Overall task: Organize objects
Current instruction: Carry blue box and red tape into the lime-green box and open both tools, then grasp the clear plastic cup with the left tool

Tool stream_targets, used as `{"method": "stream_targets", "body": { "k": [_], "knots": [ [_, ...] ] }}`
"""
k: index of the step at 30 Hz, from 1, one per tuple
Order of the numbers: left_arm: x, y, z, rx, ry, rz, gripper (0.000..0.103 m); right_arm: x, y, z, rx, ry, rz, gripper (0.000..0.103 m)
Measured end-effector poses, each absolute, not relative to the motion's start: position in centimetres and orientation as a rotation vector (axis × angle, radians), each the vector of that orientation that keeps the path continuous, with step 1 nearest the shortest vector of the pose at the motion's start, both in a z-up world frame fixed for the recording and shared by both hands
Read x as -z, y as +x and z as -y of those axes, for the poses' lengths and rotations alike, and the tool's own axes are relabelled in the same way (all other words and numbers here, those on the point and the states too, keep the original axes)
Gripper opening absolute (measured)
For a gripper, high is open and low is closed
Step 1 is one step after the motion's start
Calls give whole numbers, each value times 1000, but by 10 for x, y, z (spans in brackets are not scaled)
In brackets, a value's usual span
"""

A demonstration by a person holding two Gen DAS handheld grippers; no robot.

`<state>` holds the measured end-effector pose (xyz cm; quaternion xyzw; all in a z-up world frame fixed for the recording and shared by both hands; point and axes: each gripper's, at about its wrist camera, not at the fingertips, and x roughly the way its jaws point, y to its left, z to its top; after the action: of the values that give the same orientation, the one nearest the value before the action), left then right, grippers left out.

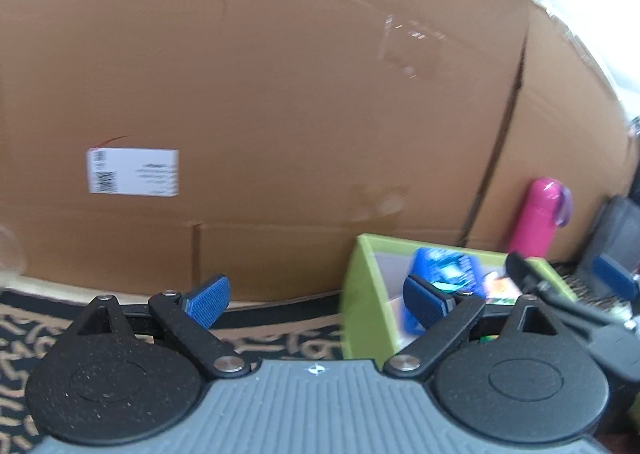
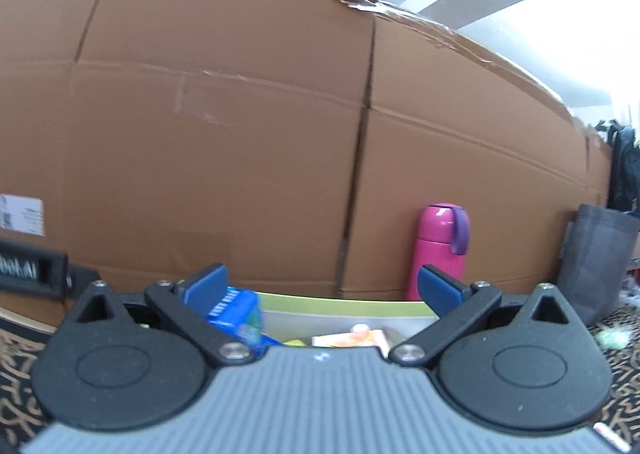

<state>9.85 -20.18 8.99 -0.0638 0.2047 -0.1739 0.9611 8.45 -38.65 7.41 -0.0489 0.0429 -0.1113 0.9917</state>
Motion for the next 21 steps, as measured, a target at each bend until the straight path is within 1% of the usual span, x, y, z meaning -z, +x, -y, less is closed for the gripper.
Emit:
{"method": "stream_targets", "body": {
  "k": [4,10,16,21],
  "knots": [
    [-85,95,184,281,-98,-445,96,-73,80,373,121,-61,-62,103],
    [-78,94,149,202,-101,-470,96,-68,71,336,-41,-127,-18,103],
    [-71,96,102,104,-124,-474,97,-59,69,295,-172,-219,-64,103],
    [-64,114,54,-15,-147,-481,97,-48,73,272,-248,-258,-131,103]
  ]
}}
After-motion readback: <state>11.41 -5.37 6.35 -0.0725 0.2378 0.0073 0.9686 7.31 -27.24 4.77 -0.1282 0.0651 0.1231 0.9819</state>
